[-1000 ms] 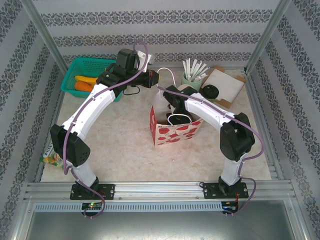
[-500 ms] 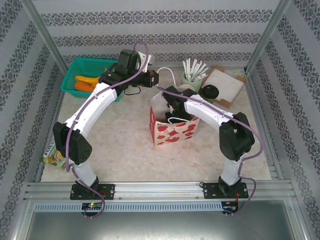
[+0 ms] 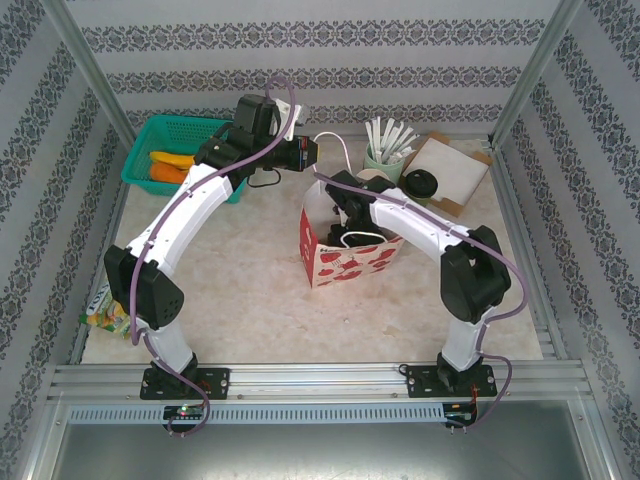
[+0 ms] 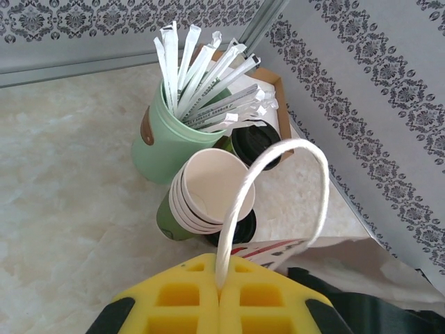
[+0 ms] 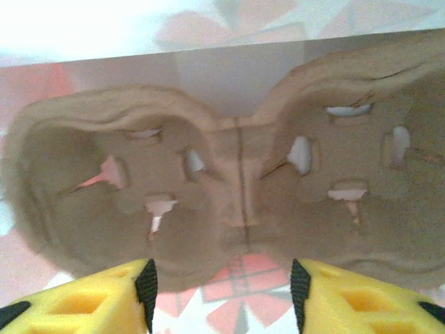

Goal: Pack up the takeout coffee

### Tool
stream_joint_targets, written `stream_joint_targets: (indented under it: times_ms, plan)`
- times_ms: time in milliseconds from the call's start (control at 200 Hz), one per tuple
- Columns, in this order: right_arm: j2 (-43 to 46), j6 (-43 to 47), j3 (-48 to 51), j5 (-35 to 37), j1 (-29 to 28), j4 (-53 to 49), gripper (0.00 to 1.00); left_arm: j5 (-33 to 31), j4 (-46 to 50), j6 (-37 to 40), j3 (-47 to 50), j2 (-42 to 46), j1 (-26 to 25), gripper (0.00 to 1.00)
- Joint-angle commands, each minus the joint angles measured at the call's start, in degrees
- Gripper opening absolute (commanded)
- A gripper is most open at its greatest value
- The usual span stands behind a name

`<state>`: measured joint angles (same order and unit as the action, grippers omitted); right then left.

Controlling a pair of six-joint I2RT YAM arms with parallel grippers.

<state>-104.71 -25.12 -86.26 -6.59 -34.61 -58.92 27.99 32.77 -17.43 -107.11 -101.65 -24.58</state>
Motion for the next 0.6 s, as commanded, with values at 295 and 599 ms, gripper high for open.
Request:
stream_joint_targets:
  times_ms: [295,599]
  plan:
    - [1.14,3.93,-0.16,-1.06,0.43,-3.4,0.0,-1.21,2.88,1.78,-3.45,-1.61,0.65,0.0]
    - [-1.97,7.28,2.3,-1.71,1.63,-2.71,0.0,-1.04,3.73,1.95,-4.34,-2.06,0.76,0.0]
